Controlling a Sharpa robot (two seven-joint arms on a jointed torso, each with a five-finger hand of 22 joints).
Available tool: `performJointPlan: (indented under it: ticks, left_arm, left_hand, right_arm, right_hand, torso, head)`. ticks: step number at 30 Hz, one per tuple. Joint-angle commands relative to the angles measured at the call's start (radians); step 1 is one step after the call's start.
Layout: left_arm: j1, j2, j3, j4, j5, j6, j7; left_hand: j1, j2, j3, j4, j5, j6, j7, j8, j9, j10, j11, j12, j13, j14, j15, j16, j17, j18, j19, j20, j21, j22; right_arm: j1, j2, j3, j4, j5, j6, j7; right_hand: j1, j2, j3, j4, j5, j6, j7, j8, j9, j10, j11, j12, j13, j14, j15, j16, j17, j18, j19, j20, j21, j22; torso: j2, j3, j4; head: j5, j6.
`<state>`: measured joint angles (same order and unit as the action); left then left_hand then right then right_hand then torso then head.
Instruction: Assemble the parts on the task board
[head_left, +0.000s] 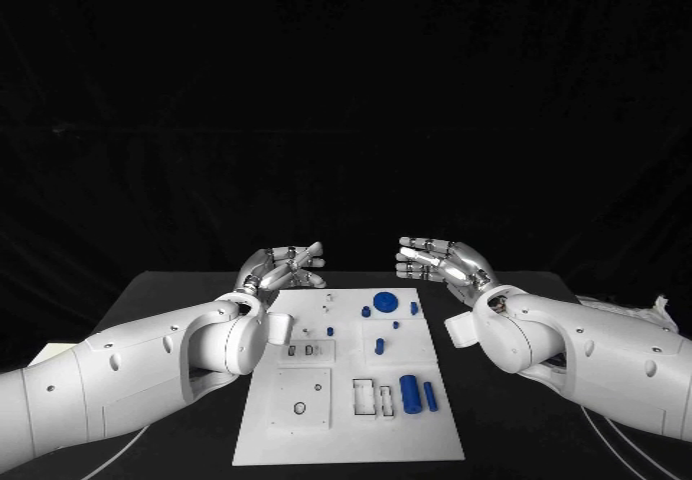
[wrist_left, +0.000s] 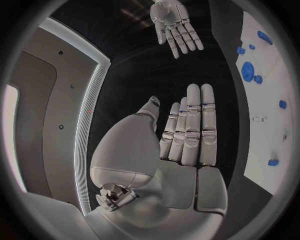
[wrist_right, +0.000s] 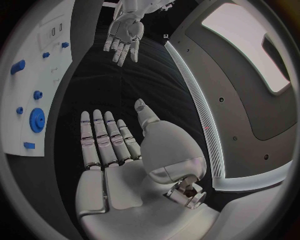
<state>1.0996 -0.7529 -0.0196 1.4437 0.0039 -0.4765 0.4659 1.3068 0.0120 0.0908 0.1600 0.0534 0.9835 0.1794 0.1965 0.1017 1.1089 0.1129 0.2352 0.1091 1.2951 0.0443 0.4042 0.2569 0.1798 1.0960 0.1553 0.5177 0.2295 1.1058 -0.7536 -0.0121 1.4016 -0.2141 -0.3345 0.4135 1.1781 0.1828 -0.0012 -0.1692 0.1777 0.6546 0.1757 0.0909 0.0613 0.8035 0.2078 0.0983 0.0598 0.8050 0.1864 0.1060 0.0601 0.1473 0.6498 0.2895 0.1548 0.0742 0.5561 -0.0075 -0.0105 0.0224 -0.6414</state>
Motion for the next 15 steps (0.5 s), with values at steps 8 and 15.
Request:
performJointPlan:
  ticks: [8,15]
  left_arm:
    - [0.012,-0.09,0.001,0.098,0.013,0.201,-0.083]
    - [0.012,-0.161,0.001,0.229,0.096,0.28,-0.068]
  left_hand:
    - [-0.002,-0.007,0.057,-0.023,0.004,0.056,-0.034,-0.034,-0.005,0.127,-0.051,0.011,0.051,0.145,-0.054,0.502,0.526,-0.001,0.129,-0.064,0.239,0.142]
    - [-0.028,-0.019,0.078,-0.031,0.003,0.047,-0.026,-0.056,-0.005,0.092,-0.038,0.015,0.097,0.102,-0.046,0.662,0.706,-0.029,0.144,-0.057,0.476,0.406]
  right_arm:
    - [0.039,0.001,0.004,-0.037,-0.287,0.018,-0.048]
    - [0.096,0.009,0.011,-0.082,-0.614,0.065,-0.139]
  right_hand:
    - [0.132,-0.044,0.098,-0.124,0.016,0.317,0.023,0.008,0.008,0.31,-0.068,-0.013,0.004,0.406,-0.102,0.049,0.024,0.036,0.347,-0.092,0.121,0.019]
    - [0.163,-0.113,0.126,-0.12,0.021,0.389,-0.015,0.013,0.015,0.416,-0.119,-0.013,0.008,0.68,-0.188,0.177,0.107,0.037,0.585,-0.197,0.296,0.099]
  torso:
    - [0.046,0.0037,0.004]
    - [0.093,-0.0013,0.0216]
  head:
    - [0.001,0.017]
    - [-0.016,0.034]
